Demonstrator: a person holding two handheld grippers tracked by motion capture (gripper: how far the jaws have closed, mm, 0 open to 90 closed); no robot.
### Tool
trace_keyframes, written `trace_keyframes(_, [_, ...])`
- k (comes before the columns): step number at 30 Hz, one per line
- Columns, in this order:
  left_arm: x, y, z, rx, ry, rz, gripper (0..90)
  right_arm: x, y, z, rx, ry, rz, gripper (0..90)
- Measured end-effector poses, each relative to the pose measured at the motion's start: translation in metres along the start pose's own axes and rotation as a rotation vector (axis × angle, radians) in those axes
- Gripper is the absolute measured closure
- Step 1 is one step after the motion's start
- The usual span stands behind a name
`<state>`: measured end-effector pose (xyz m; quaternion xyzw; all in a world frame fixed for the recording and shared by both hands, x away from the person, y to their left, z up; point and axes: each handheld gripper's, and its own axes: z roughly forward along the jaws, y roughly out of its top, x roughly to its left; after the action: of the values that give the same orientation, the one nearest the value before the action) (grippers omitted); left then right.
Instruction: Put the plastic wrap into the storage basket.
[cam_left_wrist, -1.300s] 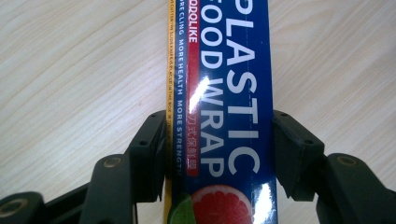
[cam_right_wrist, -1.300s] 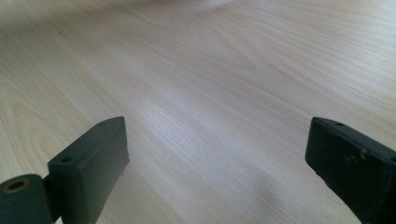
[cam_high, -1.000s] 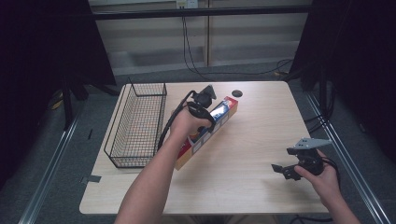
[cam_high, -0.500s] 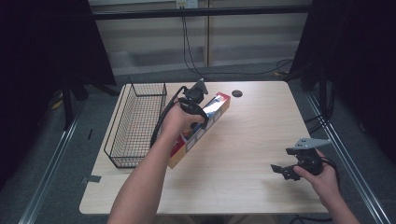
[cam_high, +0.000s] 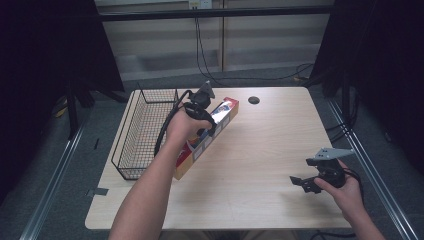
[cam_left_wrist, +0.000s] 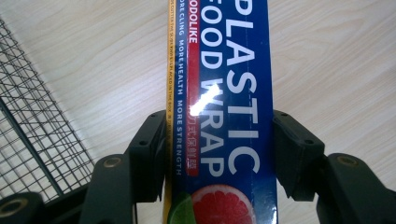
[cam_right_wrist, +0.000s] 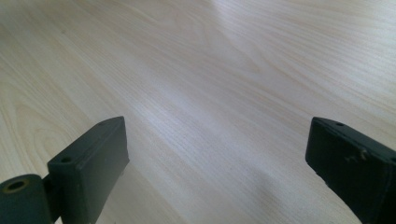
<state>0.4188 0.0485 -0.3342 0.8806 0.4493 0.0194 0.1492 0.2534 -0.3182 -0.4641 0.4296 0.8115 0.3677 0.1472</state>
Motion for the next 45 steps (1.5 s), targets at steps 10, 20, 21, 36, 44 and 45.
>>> trace_keyframes(10, [0.009, -0.004, -0.009, -0.002, 0.007, -0.031, 43.7, 0.000, 0.000, 0.000, 0.000, -0.002, 0.001, 5.7])
trace_keyframes(20, [0.021, -0.009, -0.017, -0.002, 0.017, -0.053, 43.6, 0.001, 0.000, 0.001, 0.000, 0.002, 0.004, 5.7])
trace_keyframes(21, [0.021, -0.010, -0.018, -0.002, 0.014, -0.067, 43.6, 0.001, 0.000, 0.001, -0.001, 0.000, 0.003, 5.7])
trace_keyframes(36, [0.037, -0.020, -0.026, -0.012, 0.021, -0.127, 43.6, 0.002, 0.001, 0.001, 0.009, -0.002, 0.004, 5.8])
trace_keyframes(44, [0.047, -0.027, -0.033, -0.022, 0.032, -0.165, 43.6, 0.002, 0.001, 0.002, 0.004, 0.001, -0.001, 5.8])
trace_keyframes(45, [0.048, -0.028, -0.033, -0.028, 0.031, -0.171, 43.6, 0.002, 0.001, 0.002, 0.003, 0.001, -0.003, 5.8])
